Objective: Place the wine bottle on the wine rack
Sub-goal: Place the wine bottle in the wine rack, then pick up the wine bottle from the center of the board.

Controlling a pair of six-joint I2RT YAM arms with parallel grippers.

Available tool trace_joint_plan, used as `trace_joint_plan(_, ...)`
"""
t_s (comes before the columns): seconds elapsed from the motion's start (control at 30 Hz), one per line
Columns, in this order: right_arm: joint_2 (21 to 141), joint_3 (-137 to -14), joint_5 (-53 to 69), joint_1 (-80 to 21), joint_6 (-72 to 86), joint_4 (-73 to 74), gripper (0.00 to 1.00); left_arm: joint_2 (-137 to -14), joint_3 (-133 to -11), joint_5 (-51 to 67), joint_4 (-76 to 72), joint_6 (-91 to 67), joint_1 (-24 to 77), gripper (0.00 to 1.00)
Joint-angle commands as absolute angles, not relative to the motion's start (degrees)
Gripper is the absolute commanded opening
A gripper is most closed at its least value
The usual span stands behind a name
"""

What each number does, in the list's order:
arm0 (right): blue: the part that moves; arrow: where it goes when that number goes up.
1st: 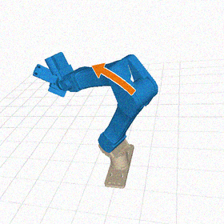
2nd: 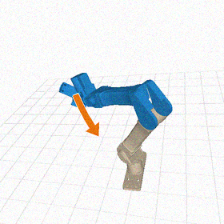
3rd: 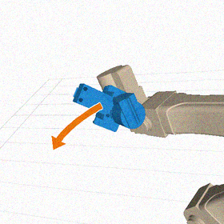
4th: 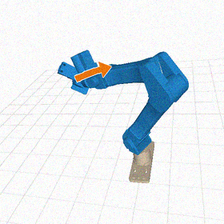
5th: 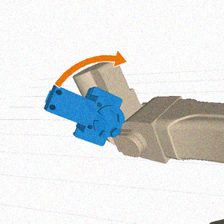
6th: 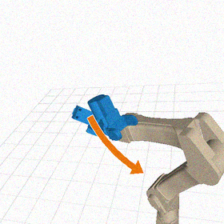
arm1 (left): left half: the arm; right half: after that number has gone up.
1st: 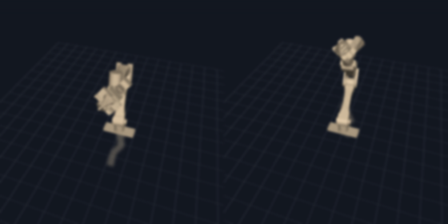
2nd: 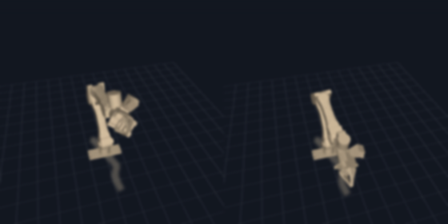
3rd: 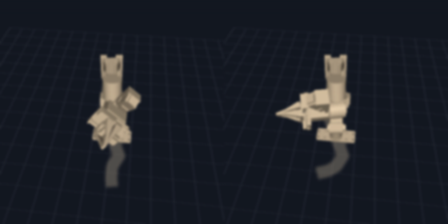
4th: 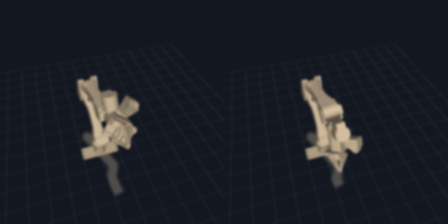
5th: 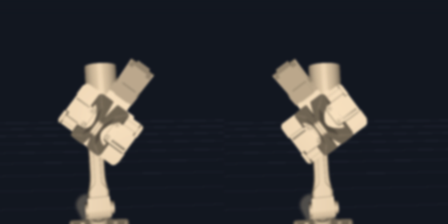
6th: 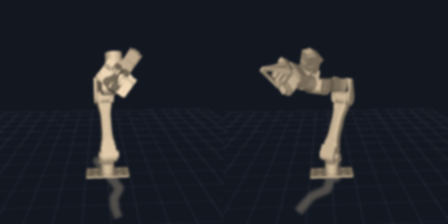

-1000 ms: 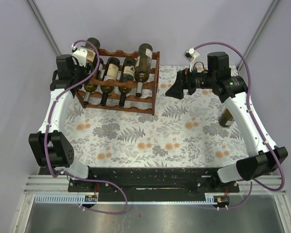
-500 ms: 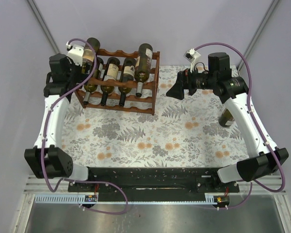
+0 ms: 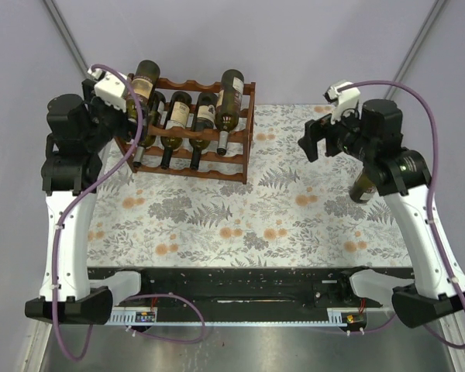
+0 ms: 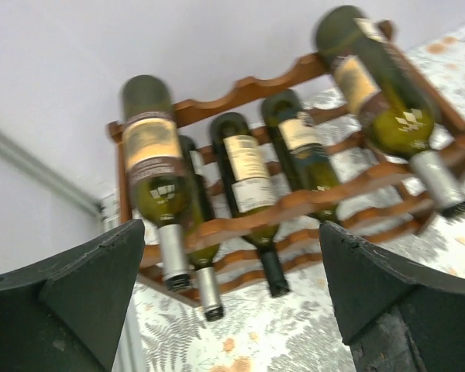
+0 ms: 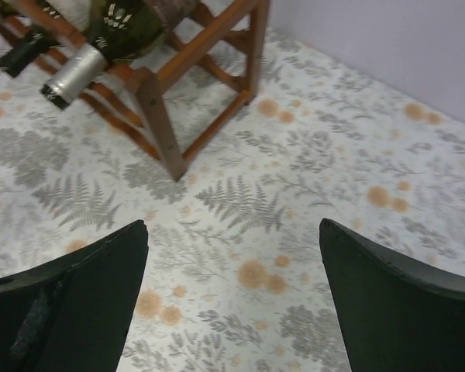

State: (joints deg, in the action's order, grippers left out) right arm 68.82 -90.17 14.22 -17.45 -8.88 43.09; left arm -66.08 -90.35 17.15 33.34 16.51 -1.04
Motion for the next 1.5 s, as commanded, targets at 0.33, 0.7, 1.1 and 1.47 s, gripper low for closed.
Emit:
trace_joint_plan(0.33, 54.5, -79.2, -26.5, -16.4, -21.5, 42.0, 1.00, -66.2, -91.6, 15.4, 40.6, 19.1, 15.4, 0.99)
trace_joint_plan(0.7, 56.8, -76.2, -21.5, -5.1, -20.7, 39.5, 0.99, -66.6, -92.8, 15.3, 40.4, 20.9, 18.7, 0.99)
trace_joint_plan(1.1, 66.3, -75.3, -3.4, 15.1, -19.6, 35.8, 1.00, -66.0, -90.9, 16.3, 40.4, 22.8, 20.3, 0.99)
trace_joint_plan(1.47, 75.8, -78.0, 9.3, 20.7, -15.5, 34.5, 0.90, -65.9, -90.4, 16.6, 40.4, 23.6, 20.9, 0.99)
